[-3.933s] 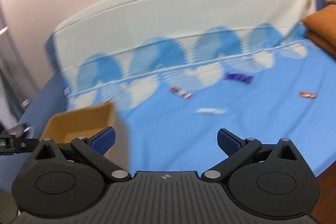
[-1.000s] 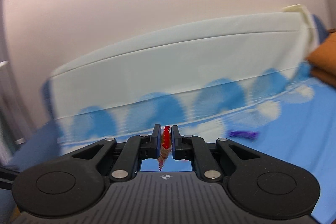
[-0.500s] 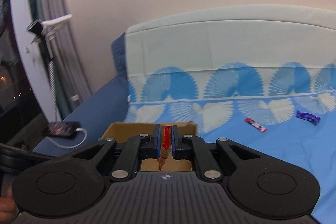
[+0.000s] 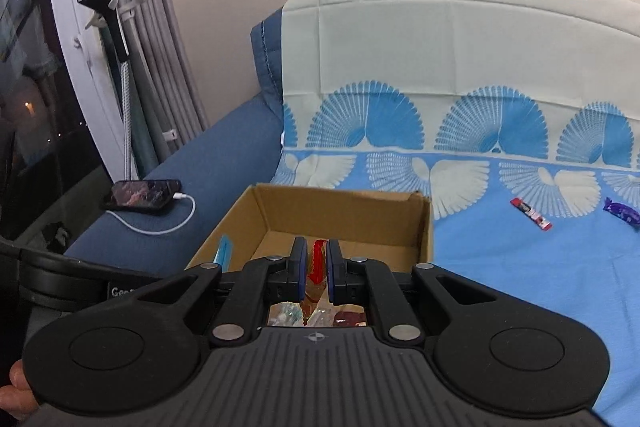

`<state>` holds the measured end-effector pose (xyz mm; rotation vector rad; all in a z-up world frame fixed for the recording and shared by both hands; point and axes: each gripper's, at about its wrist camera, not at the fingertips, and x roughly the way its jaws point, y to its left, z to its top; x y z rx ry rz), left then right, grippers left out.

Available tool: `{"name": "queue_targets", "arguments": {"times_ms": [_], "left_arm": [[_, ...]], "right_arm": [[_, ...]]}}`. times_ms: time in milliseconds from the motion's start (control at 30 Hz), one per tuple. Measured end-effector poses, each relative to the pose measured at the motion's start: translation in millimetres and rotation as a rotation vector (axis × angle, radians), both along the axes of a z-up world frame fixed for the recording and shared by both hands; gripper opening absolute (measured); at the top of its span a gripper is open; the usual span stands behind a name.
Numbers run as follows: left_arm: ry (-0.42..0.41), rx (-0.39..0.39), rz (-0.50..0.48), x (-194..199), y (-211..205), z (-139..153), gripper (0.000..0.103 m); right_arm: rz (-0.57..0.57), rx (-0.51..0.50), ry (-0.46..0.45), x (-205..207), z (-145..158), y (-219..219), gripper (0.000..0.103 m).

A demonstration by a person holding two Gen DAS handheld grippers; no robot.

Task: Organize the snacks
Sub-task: 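Carry the white-blue stick and red candy over the box with both tools, then open both tools to drop the stick and candy into the box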

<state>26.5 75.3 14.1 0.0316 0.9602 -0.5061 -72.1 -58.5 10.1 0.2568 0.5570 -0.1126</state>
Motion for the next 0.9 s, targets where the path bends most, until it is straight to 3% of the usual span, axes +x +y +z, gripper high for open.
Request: {"name": "queue_targets", "arguments": {"times_ms": [633, 733, 767, 800, 833, 867, 900], "left_arm": [[0.063, 0.074, 0.04, 23, -5, -36, 0.001], [0.07, 0.111, 0.043, 27, -8, -45, 0.007], [0.073, 0.128, 0.047, 28, -8, -47, 0.028], [0.073, 0.147, 0.056, 29, -8, -49, 0.07], [0.066, 0.16, 0.074, 30, -7, -50, 0.09], [0.044, 0.168, 0.105, 29, -4, -49, 0.102], [0.002, 0.16, 0.137, 25, 0, -46, 0.103]], "right_arm": [[0.023, 0.018, 0.082, 20, -30, 2, 0.011], [0.028, 0.045, 0.121, 27, -38, -1, 0.013], [0.016, 0.056, 0.13, 29, -41, -2, 0.021], [0.0, 0.062, 0.139, 30, -42, -4, 0.043], [-0.018, 0.065, 0.139, 30, -43, -6, 0.054], [-0.035, 0.066, 0.13, 28, -42, -7, 0.065], [-0.045, 0.066, 0.122, 26, -41, -8, 0.066]]}}
